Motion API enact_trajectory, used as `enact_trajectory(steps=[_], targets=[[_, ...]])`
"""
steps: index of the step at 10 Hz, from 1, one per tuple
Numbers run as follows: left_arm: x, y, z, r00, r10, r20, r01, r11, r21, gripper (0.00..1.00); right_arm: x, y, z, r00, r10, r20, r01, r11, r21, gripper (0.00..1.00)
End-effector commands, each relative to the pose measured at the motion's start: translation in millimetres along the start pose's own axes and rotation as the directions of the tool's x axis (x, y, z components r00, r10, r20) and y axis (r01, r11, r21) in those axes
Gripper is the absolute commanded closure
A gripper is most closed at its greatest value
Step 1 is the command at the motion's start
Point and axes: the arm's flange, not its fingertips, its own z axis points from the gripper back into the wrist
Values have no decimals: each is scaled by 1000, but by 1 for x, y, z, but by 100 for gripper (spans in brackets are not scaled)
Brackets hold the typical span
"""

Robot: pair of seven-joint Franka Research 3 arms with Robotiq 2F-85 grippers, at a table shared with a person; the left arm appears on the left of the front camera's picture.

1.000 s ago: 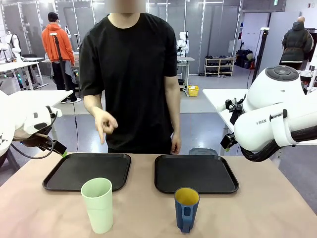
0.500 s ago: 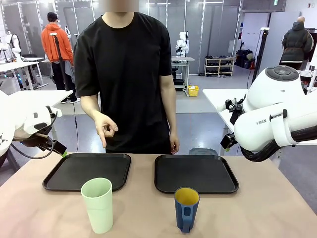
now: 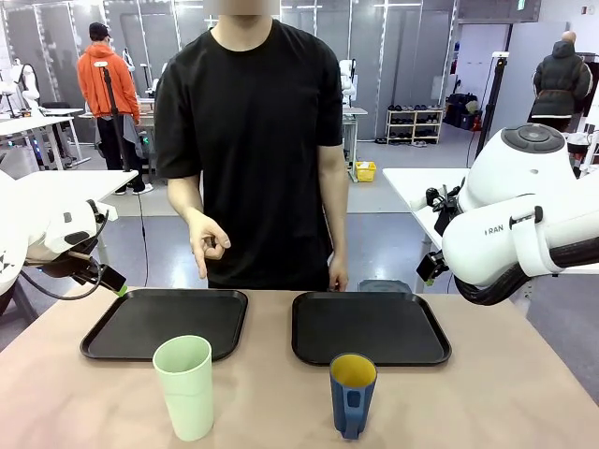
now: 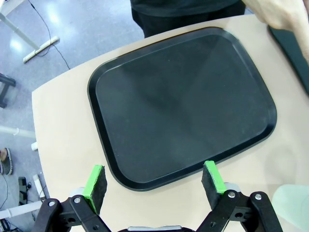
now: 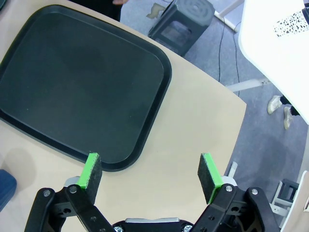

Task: Sort and store the cups by type.
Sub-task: Pick up the Reusable plastic cup.

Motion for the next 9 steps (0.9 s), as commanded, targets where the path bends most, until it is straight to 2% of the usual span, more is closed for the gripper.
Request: enact_trajectory(steps=[1,2,3,4,5,6,7,8,9], targets=[[-1,3,0,1000,0,4,0,1000,-7,0,0,0,0,1000,4,0,-4,1000,0,0],[0,0,0,1000,0,0,0,1000,0,0,0,0,0,1000,4,0,-4,1000,0,0],[-1,1,4,999,-44,-9,44,999,-6,0,0,0,0,1000,4,0,-4,1000,0,0],[1,2,12,993,-111,-27,111,994,5,0,0,0,0,1000,4,0,-4,1000,0,0],[4,8,21,973,-227,-36,228,974,22,0,0,0,0,1000,4,0,-4,1000,0,0],[8,16,29,920,-379,-97,382,924,12,0,0,0,0,1000,4,0,-4,1000,0,0],[14,24,38,855,-508,-104,512,859,12,0,0,0,0,1000,4,0,-4,1000,0,0],[21,28,45,753,-651,-88,654,757,-4,0,0,0,0,1000,4,0,-4,1000,0,0],[24,26,49,607,-787,-112,790,612,-18,0,0,0,0,1000,4,0,-4,1000,0,0]])
